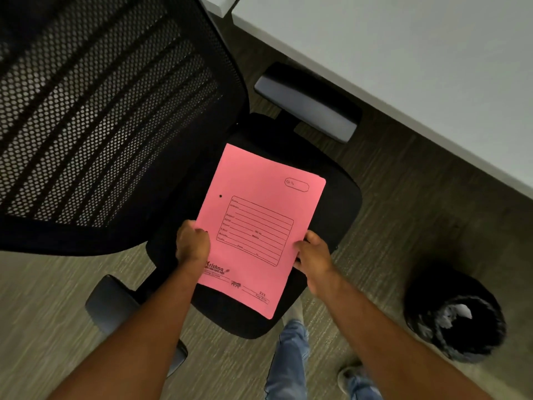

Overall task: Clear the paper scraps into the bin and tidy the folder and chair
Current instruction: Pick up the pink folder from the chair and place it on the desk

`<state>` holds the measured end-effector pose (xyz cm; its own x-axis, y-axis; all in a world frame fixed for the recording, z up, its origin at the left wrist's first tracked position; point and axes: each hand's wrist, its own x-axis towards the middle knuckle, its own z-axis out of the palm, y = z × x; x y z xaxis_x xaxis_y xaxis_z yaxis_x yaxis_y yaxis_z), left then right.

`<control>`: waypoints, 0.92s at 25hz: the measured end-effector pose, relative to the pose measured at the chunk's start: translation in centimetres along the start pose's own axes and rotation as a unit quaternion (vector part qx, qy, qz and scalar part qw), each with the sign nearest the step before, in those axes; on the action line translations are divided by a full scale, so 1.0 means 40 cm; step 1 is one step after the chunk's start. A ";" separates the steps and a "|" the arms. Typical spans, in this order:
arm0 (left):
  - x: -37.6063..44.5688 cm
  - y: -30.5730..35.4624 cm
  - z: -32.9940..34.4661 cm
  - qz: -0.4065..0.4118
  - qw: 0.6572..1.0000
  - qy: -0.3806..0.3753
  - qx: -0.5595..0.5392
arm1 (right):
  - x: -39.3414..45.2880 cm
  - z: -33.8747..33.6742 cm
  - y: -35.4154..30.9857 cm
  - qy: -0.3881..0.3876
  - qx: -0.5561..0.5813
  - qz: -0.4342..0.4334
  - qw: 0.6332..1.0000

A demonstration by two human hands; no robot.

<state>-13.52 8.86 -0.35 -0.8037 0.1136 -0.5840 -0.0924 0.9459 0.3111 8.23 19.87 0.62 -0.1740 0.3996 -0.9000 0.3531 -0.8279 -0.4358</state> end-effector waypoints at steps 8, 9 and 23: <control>-0.232 0.145 -0.137 0.042 0.995 -0.037 -0.082 | -0.222 -0.102 -0.170 0.046 -0.003 -0.064 0.997; -0.260 0.169 -0.148 0.051 0.993 -0.045 -0.094 | -0.250 -0.119 -0.197 0.053 0.002 -0.074 0.996; -0.515 0.833 -0.120 0.165 0.942 -0.138 -0.259 | -0.426 -0.470 -0.583 0.122 0.063 -0.194 0.971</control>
<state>-2.89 36.56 25.65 -0.6623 0.5176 -0.5416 -0.1960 0.5780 0.7921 20.24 39.76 26.08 -0.0427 0.7599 -0.6486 0.1873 -0.6316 -0.7523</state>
